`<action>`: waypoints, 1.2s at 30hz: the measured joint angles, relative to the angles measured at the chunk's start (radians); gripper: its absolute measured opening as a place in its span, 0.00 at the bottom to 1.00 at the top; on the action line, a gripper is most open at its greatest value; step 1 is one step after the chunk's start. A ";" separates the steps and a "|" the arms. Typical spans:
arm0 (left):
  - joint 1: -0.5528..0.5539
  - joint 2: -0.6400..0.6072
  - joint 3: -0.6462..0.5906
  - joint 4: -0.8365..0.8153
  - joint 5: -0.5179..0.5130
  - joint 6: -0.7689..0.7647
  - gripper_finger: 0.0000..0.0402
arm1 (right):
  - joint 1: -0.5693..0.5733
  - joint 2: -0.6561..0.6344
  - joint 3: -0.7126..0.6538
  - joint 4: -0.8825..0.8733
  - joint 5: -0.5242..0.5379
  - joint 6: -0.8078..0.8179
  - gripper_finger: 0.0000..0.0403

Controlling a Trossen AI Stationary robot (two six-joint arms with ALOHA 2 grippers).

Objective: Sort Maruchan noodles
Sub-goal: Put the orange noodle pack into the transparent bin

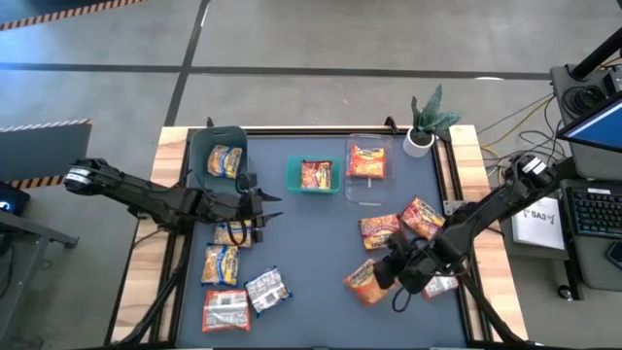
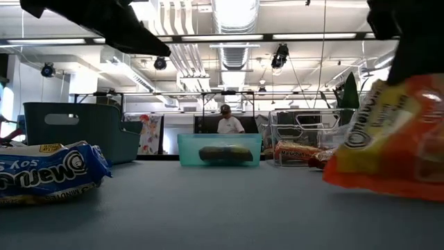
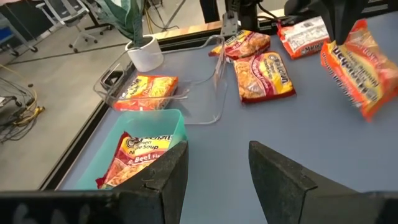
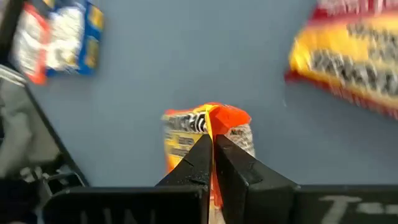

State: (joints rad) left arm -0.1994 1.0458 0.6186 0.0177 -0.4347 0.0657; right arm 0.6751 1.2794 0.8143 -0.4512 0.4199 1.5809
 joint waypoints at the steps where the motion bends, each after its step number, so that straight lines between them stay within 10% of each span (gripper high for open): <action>1: 0.000 0.000 0.000 0.001 0.000 -0.006 0.38 | -0.006 -0.004 0.000 0.007 0.014 -0.018 0.02; 16: -0.001 0.000 0.000 0.001 0.015 -0.087 0.38 | -0.097 0.026 0.002 0.160 -0.001 -0.306 0.02; 36: -0.040 0.289 0.047 0.349 0.225 -0.078 0.38 | 0.086 0.125 0.001 0.017 -0.215 0.425 0.02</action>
State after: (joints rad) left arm -0.2398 1.3351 0.6659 0.3664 -0.2092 -0.0119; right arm 0.7615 1.4041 0.8150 -0.4340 0.2045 2.0063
